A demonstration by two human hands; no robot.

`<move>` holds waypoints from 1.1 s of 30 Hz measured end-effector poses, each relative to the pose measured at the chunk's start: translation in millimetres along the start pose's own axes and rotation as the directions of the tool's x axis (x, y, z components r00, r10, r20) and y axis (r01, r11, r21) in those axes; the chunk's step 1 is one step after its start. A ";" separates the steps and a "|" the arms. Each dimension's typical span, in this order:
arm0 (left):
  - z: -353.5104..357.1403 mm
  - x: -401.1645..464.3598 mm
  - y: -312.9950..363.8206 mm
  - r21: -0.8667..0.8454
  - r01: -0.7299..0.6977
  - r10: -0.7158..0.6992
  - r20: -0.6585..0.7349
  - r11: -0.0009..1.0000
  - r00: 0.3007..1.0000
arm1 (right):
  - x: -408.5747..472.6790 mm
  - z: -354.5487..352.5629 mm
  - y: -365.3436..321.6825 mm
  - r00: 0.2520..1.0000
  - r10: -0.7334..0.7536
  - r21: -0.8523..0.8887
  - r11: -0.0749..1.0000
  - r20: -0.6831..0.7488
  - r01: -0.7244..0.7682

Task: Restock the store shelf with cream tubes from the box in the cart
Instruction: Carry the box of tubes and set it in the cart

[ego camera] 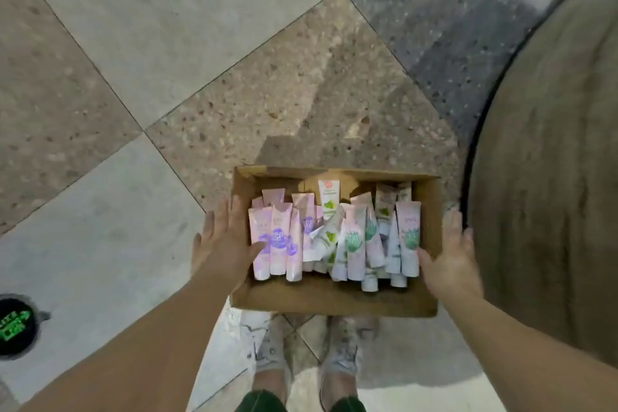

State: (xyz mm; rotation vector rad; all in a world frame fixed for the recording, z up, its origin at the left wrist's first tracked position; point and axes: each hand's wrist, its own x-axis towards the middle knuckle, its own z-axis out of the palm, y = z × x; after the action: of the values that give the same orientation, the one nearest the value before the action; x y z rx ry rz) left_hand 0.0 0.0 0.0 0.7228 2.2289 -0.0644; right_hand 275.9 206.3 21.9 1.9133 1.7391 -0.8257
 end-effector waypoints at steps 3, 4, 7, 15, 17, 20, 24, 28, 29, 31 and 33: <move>15.2 13.4 -5.5 -0.177 0.130 -0.127 0.031 0.976 0.991 | 18.9 15.7 10.2 0.987 0.153 0.096 0.983 0.057 -0.158; 20.5 16.5 -8.2 -0.260 0.160 -0.154 0.040 0.952 0.987 | 24.1 19.7 12.3 0.978 0.188 0.108 0.974 0.094 -0.198; 36.3 16.5 -5.3 -0.272 0.185 -0.207 -0.052 0.944 0.977 | 33.7 30.3 21.2 0.971 0.195 0.107 0.972 0.139 -0.210; 4.6 9.8 -0.7 -0.109 0.136 -0.145 -0.075 0.985 0.987 | 23.7 3.8 12.1 0.982 0.145 0.085 0.984 0.124 -0.156; -21.6 -4.1 2.7 -0.133 0.144 -0.153 -0.064 0.981 0.986 | 9.5 -17.0 5.8 0.984 0.130 0.100 0.985 0.122 -0.143; -77.8 -35.2 12.6 -0.138 0.160 -0.171 -0.073 0.977 0.983 | -23.8 -59.7 -13.4 0.990 0.082 0.115 0.989 0.115 -0.096; -171.1 -77.3 27.4 -0.140 0.186 -0.198 -0.078 0.973 0.977 | -75.9 -141.1 -54.8 0.997 -0.010 0.108 0.994 0.076 0.002; -293.2 -123.5 44.3 -0.229 0.140 -0.171 -0.120 0.963 0.978 | -140.7 -249.5 -112.7 0.995 -0.090 0.105 0.991 0.038 0.085; -328.3 -135.4 48.9 -0.260 0.098 -0.136 -0.134 0.961 0.982 | -159.5 -280.9 -129.5 0.994 -0.109 0.109 0.988 0.026 0.106; -404.2 -162.3 63.9 -0.299 0.025 -0.081 -0.177 0.954 0.981 | -194.4 -344.8 -160.4 0.987 -0.158 0.115 0.981 -0.012 0.159; -479.1 -184.8 83.9 -0.305 -0.028 -0.050 -0.246 0.952 0.968 | -224.3 -405.8 -190.7 0.974 -0.219 0.114 0.968 -0.060 0.225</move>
State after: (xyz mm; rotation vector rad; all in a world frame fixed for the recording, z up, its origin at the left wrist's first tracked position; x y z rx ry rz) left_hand -176.5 108.8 477.2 0.5712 2.4081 0.3812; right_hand 137.0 334.7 486.2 1.8476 2.0013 -0.9926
